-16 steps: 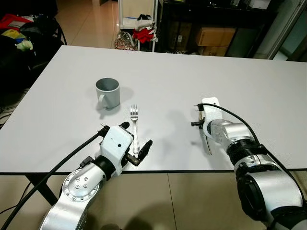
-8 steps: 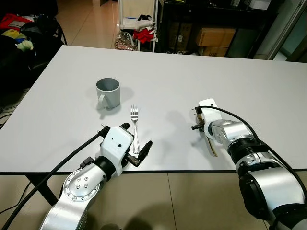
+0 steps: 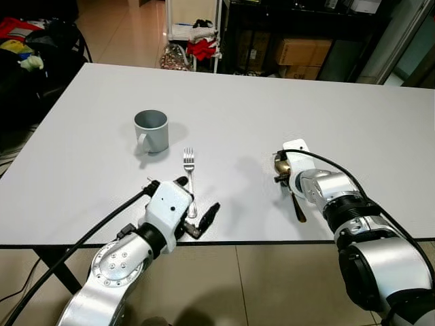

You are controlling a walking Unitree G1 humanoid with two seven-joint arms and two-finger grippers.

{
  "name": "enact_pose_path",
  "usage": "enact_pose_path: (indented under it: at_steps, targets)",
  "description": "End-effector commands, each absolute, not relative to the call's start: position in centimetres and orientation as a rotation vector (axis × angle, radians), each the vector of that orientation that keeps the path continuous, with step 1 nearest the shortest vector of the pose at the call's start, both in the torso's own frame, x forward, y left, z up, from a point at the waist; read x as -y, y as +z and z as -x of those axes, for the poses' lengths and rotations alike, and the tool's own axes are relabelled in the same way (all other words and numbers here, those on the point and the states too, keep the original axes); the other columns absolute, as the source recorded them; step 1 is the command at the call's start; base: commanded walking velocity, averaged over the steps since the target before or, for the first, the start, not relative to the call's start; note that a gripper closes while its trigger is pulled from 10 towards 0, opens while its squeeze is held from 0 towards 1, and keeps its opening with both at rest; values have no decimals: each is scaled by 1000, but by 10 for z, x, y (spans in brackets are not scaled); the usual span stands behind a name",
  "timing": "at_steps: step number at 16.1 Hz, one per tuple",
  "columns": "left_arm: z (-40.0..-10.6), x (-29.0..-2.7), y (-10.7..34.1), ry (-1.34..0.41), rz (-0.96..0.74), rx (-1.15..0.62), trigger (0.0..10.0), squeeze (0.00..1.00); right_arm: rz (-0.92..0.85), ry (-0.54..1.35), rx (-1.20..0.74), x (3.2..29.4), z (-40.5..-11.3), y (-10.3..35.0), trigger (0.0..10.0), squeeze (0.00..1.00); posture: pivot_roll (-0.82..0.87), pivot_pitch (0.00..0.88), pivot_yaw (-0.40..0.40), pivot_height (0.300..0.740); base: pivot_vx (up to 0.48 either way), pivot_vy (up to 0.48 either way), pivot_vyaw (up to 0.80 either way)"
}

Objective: Setting the table

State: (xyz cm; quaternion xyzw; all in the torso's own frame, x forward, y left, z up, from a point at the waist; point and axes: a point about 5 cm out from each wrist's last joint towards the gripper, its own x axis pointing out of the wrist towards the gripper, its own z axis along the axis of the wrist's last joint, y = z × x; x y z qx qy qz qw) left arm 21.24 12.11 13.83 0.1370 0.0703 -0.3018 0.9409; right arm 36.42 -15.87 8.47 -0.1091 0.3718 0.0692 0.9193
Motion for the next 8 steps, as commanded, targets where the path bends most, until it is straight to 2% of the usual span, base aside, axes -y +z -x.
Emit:
enact_pose_path:
  at_steps: [1,5,8]
  targets:
    - [-208,-115,142,-679,-281,-128,10000,0,204,153,-765,157,-365,86,10000,1000,112,0,-103,740,0,0,0]
    - [-204,-117,147,-761,-253,-116,10000,0,140,214,-700,156,-371,118,10000,1000,115,0,-93,740,0,0,0]
    - [-200,-117,149,-823,-256,-121,10000,0,167,247,-689,168,-358,140,10000,1000,101,0,-73,740,0,0,0]
